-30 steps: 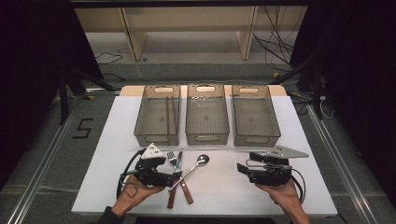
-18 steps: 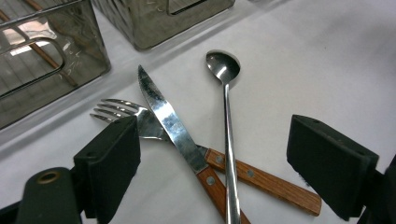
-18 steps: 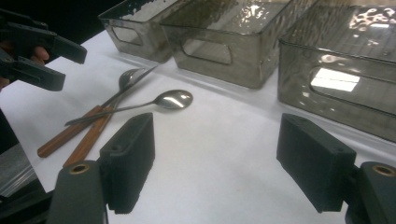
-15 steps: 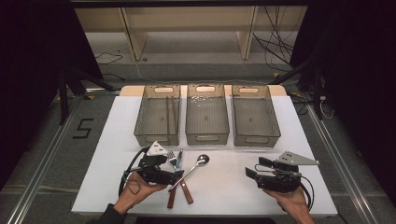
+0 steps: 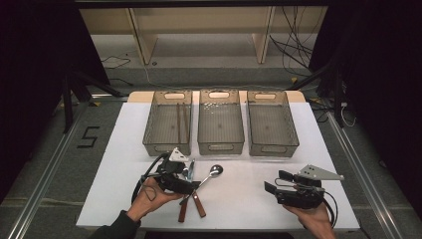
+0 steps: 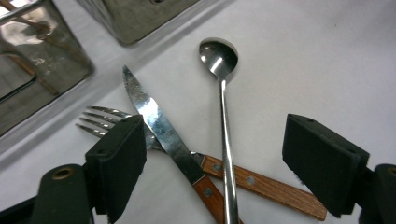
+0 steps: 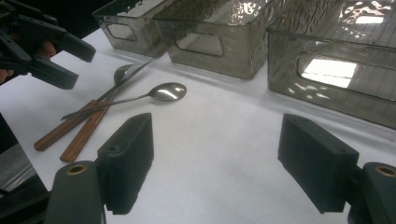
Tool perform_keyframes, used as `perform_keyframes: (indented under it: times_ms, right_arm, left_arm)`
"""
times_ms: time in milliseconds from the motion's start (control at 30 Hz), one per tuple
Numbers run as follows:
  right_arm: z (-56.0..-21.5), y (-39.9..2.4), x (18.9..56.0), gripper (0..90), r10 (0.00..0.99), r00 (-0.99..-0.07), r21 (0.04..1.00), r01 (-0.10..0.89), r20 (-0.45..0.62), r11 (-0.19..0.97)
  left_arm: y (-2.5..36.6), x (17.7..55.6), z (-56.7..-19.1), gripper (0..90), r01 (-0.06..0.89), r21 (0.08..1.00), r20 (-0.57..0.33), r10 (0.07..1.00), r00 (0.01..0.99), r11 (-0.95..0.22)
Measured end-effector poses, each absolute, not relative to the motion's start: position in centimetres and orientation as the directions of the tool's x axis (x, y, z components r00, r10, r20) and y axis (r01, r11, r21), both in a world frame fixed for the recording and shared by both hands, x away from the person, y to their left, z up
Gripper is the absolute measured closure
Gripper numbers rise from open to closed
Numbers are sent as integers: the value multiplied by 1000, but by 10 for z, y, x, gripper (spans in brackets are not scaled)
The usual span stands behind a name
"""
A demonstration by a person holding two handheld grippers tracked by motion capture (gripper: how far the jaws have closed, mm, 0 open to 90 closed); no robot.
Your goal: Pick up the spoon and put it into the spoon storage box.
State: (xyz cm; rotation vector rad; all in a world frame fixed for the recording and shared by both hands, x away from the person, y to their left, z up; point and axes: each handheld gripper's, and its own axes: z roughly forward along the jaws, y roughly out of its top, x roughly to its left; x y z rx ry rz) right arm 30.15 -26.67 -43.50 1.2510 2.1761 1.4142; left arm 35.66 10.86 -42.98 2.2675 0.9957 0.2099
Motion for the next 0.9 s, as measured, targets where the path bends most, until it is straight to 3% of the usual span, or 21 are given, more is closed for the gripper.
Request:
perform_keyframes:
  times_ms: [533,900]
  right_arm:
    - [-436,-269,294,271,773,-594,839,521,223,158]
    - [-436,-267,292,271,767,-601,837,522,224,165]
  left_arm:
    - [76,367,-428,339,581,518,-66,648,759,-628]
    - [65,377,-441,499,584,434,-38,634,773,-686]
